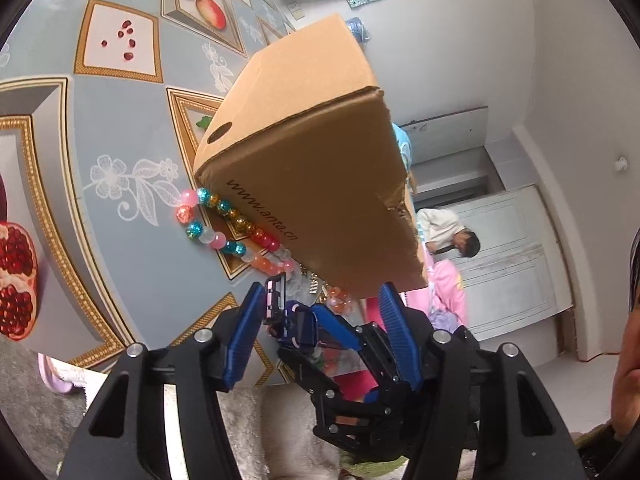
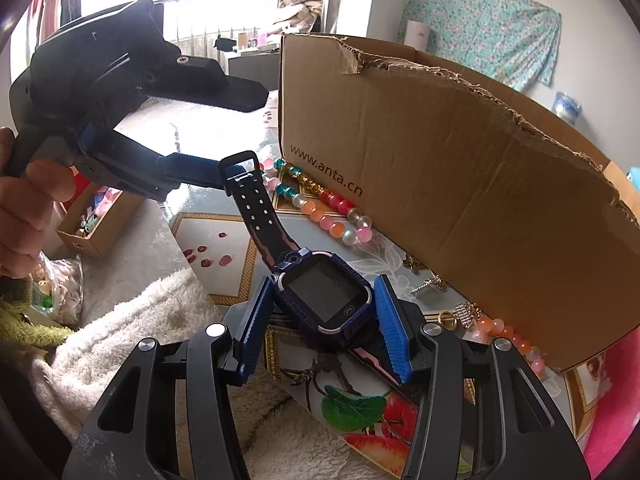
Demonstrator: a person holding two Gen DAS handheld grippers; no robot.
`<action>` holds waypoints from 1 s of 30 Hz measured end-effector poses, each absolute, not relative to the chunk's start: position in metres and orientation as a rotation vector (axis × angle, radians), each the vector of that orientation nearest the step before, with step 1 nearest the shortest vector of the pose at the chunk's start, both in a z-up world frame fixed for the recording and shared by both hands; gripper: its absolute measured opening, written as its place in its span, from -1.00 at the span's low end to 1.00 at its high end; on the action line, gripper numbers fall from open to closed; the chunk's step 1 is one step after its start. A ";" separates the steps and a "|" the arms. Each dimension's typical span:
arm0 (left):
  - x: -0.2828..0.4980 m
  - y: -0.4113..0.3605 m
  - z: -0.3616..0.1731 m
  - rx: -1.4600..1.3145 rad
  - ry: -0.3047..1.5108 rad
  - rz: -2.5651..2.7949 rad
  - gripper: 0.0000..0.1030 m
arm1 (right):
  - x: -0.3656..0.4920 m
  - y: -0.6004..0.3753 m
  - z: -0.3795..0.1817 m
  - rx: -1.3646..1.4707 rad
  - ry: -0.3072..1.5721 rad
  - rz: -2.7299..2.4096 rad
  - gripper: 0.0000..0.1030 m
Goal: Organize jewelry
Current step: 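Lift the purple smartwatch with the right gripper off the table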
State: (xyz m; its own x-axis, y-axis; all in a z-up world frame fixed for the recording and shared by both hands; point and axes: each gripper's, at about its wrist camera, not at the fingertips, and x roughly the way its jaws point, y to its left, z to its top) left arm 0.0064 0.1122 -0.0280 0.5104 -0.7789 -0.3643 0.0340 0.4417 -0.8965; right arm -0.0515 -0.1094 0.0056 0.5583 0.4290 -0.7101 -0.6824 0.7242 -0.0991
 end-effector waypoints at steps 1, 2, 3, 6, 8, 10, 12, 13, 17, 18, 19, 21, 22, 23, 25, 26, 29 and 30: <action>0.006 0.111 -0.026 -0.979 0.900 -0.608 0.06 | -0.052 -0.109 0.005 -0.389 0.717 0.675 -0.06; 0.007 0.110 -0.025 -0.980 0.897 -0.618 0.04 | -0.052 -0.105 0.001 -0.394 0.715 0.673 -0.06; 0.008 0.108 -0.025 -0.988 0.900 -0.639 0.02 | -0.053 -0.105 0.000 -0.396 0.713 0.673 -0.06; 0.014 0.092 -0.029 -0.958 0.931 -0.654 -0.04 | -0.054 -0.103 -0.002 -0.399 0.711 0.672 -0.06; 0.013 0.088 -0.026 -0.907 0.932 -0.617 -0.15 | -0.051 -0.104 -0.002 -0.400 0.712 0.671 -0.06; 0.014 0.083 -0.023 -0.833 0.939 -0.566 -0.30 | -0.051 -0.106 -0.001 -0.406 0.709 0.669 -0.06; 0.015 0.077 -0.020 -0.744 0.952 -0.514 -0.56 | -0.051 -0.106 -0.001 -0.408 0.708 0.670 -0.06; 0.014 0.074 -0.018 -0.688 0.958 -0.484 -0.63 | -0.051 -0.106 -0.002 -0.407 0.709 0.670 -0.06; 0.010 0.052 -0.008 -0.461 0.954 -0.381 -0.82 | -0.049 -0.107 -0.002 -0.396 0.730 0.664 -0.05; 0.009 0.048 -0.006 -0.415 0.951 -0.362 -0.83 | -0.047 -0.107 0.000 -0.388 0.743 0.660 -0.05; 0.008 0.040 -0.007 -0.344 0.951 -0.334 -0.83 | -0.046 -0.109 0.001 -0.372 0.767 0.652 0.00; 0.006 0.030 -0.008 -0.254 0.950 -0.302 -0.83 | -0.050 -0.118 0.009 -0.323 0.795 0.629 0.12; 0.005 0.027 -0.010 -0.218 0.946 -0.291 -0.83 | -0.051 -0.126 0.013 -0.291 0.803 0.613 0.16; 0.004 0.024 -0.011 -0.193 0.945 -0.282 -0.83 | -0.051 -0.137 0.018 -0.252 0.818 0.590 0.17; 0.002 0.020 -0.011 -0.159 0.943 -0.272 -0.83 | -0.050 -0.158 0.024 -0.180 0.853 0.540 0.17; 0.003 0.018 -0.010 -0.149 0.943 -0.269 -0.83 | -0.049 -0.169 0.025 -0.140 0.872 0.511 0.17; 0.005 0.017 -0.012 -0.141 0.947 -0.268 -0.83 | -0.047 -0.207 0.025 -0.001 0.928 0.417 0.17; 0.006 0.016 -0.013 -0.139 0.947 -0.268 -0.83 | -0.046 -0.218 0.022 0.041 0.949 0.385 0.17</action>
State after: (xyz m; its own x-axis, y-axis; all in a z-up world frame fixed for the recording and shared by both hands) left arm 0.0056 0.0163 -0.0129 0.5539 -0.2871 -0.7815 0.1655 0.9579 -0.2346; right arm -0.0455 -0.2180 0.0224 0.5197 0.3387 -0.7843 -0.3026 0.9315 0.2017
